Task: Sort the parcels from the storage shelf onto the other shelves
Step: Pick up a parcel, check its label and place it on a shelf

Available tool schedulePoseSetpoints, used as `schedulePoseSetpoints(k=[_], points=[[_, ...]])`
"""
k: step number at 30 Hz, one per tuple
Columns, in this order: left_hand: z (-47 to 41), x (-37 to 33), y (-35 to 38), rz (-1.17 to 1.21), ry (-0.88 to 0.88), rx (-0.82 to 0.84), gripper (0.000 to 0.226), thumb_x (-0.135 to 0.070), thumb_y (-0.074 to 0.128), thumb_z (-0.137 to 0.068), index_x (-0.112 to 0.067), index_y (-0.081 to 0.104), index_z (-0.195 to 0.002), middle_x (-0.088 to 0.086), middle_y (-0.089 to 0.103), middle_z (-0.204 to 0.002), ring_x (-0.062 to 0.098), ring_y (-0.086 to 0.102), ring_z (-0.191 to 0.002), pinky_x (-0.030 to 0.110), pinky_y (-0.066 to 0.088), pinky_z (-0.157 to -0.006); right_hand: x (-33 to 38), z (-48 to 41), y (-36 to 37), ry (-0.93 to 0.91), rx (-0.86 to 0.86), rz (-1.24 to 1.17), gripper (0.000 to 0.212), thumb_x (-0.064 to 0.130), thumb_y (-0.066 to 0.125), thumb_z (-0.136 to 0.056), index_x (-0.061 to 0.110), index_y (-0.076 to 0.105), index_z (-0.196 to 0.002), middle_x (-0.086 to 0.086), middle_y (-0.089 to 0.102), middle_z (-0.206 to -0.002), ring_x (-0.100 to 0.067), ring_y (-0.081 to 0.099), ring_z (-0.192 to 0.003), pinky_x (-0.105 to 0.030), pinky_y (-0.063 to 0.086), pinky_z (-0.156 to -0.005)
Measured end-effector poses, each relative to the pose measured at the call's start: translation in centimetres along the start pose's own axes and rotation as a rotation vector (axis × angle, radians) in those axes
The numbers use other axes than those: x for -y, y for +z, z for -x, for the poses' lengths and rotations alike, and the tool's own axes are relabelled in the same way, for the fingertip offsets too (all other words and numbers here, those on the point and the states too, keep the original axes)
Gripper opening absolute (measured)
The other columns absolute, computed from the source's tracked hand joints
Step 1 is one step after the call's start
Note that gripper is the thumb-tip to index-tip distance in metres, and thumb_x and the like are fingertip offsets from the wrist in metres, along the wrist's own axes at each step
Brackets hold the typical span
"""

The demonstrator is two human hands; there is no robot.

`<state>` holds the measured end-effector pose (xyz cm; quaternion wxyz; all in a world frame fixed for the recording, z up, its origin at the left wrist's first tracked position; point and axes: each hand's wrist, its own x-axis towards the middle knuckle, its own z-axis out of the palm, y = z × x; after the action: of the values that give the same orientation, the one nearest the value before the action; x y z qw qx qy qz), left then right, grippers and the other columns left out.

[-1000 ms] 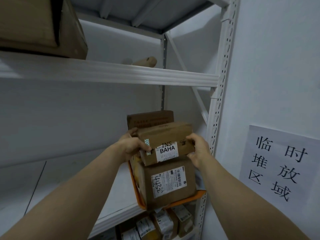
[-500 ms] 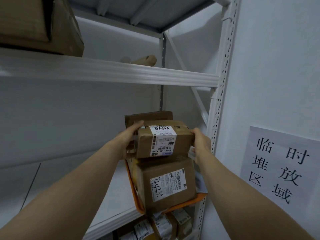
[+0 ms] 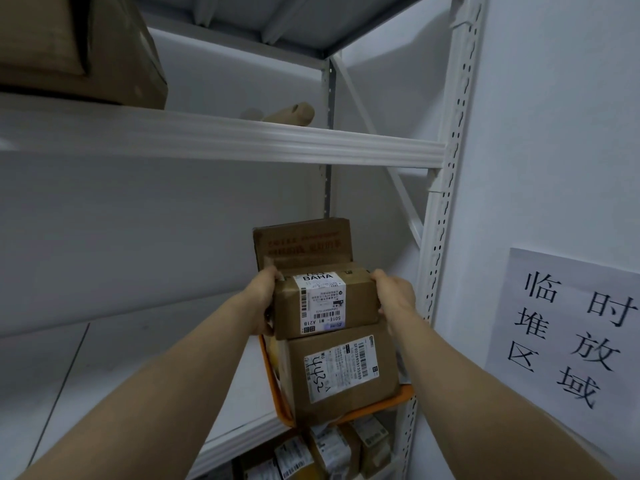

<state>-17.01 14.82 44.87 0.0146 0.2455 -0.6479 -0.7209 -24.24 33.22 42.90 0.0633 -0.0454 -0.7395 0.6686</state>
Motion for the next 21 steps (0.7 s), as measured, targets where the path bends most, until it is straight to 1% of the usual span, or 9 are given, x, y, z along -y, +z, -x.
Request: schedulePoseSetpoints(k=[3, 5, 8, 11, 12, 15, 18, 19, 21], points=[[-0.4, 0.2, 0.2, 0.011, 0.003, -0.014, 0.030, -0.040, 0.042, -0.095, -0.014, 0.056, -0.099, 0.014, 0.061, -0.090, 0.029, 0.058, -0.088, 0.045, 0.045, -0.097, -0.1, -0.3, 0.5, -0.028, 0.014, 0.057, 0.027, 0.029, 0.052, -0.091, 0.015, 0.054, -0.068, -0.005, 0.055, -0.073, -0.022, 0.052, -0.073, -0.032, 0.041, -0.070], [-0.6, 0.2, 0.4, 0.030, 0.015, -0.035, 0.042, -0.048, 0.042, -0.097, -0.013, 0.055, -0.115, 0.012, 0.060, -0.091, 0.028, 0.058, -0.088, 0.045, 0.047, -0.095, -0.1, -0.4, 0.8, -0.044, 0.024, 0.079, 0.021, 0.028, 0.051, -0.091, 0.015, 0.058, -0.076, -0.006, 0.060, -0.081, -0.024, 0.056, -0.081, -0.035, 0.045, -0.077], [-0.3, 0.2, 1.0, 0.018, 0.069, -0.043, 0.059, -0.056, 0.031, -0.098, -0.009, 0.052, -0.127, 0.009, 0.063, -0.098, 0.024, 0.058, -0.085, 0.033, 0.048, -0.078, -0.2, -0.2, 1.0, -0.058, 0.005, 0.099, 0.019, 0.030, 0.050, -0.092, 0.015, 0.061, -0.092, -0.007, 0.064, -0.093, -0.026, 0.060, -0.094, -0.042, 0.049, -0.092], [1.2, -0.4, 1.9, -0.038, 0.152, -0.096, 0.061, -0.049, 0.021, -0.102, -0.006, 0.042, -0.139, 0.014, 0.051, -0.137, 0.024, 0.048, -0.125, 0.029, 0.035, -0.094, 0.5, 0.5, 0.8, -0.093, -0.054, 0.097, 0.021, 0.033, 0.051, -0.093, 0.016, 0.059, -0.101, -0.004, 0.061, -0.097, -0.026, 0.057, -0.104, -0.040, 0.045, -0.097], [1.3, -0.8, 1.9, -0.052, 0.177, -0.124, 0.060, -0.049, 0.020, -0.102, -0.008, 0.041, -0.140, 0.013, 0.047, -0.141, 0.023, 0.045, -0.128, 0.029, 0.033, -0.098, 1.0, 0.9, 0.7, -0.113, -0.069, 0.081, 0.027, 0.033, 0.052, -0.092, 0.014, 0.060, -0.109, -0.004, 0.061, -0.103, -0.025, 0.056, -0.107, -0.038, 0.045, -0.097], [2.6, -2.1, 1.7, -0.160, 0.260, -0.230, 0.056, -0.048, 0.027, -0.101, -0.006, 0.051, -0.129, 0.012, 0.053, -0.131, 0.023, 0.050, -0.114, 0.032, 0.035, -0.093, 2.9, 2.3, 0.4, -0.194, -0.052, 0.030, 0.028, 0.030, 0.053, -0.092, 0.014, 0.060, -0.115, 0.002, 0.059, -0.104, -0.019, 0.056, -0.103, -0.035, 0.045, -0.092], [5.2, -3.2, 2.1, -0.304, 0.492, -0.338, 0.029, -0.027, 0.042, -0.099, -0.008, 0.059, -0.085, 0.008, 0.057, -0.085, 0.024, 0.054, -0.081, 0.030, 0.039, -0.074, 5.4, 4.6, 0.0, -0.305, 0.013, -0.033, 0.022, 0.026, 0.053, -0.094, 0.015, 0.062, -0.110, 0.005, 0.059, -0.101, -0.014, 0.054, -0.096, -0.030, 0.042, -0.085], [6.6, -3.7, 2.4, -0.370, 0.597, -0.381, 0.025, -0.020, 0.045, -0.096, -0.011, 0.064, -0.083, 0.007, 0.059, -0.081, 0.025, 0.057, -0.079, 0.029, 0.041, -0.071, 6.3, 5.6, -0.1, -0.350, 0.037, -0.053, 0.022, 0.026, 0.053, -0.094, 0.014, 0.063, -0.109, 0.004, 0.060, -0.101, -0.013, 0.054, -0.093, -0.029, 0.041, -0.082], [9.8, -4.7, 3.2, -0.460, 0.789, -0.494, 0.025, -0.015, 0.049, -0.093, -0.012, 0.071, -0.103, 0.006, 0.068, -0.098, 0.023, 0.063, -0.094, 0.027, 0.046, -0.078, 8.4, 7.6, -0.1, -0.449, 0.099, -0.088, 0.021, 0.026, 0.053, -0.094, 0.014, 0.065, -0.106, 0.002, 0.062, -0.097, -0.013, 0.055, -0.088, -0.027, 0.041, -0.076]])
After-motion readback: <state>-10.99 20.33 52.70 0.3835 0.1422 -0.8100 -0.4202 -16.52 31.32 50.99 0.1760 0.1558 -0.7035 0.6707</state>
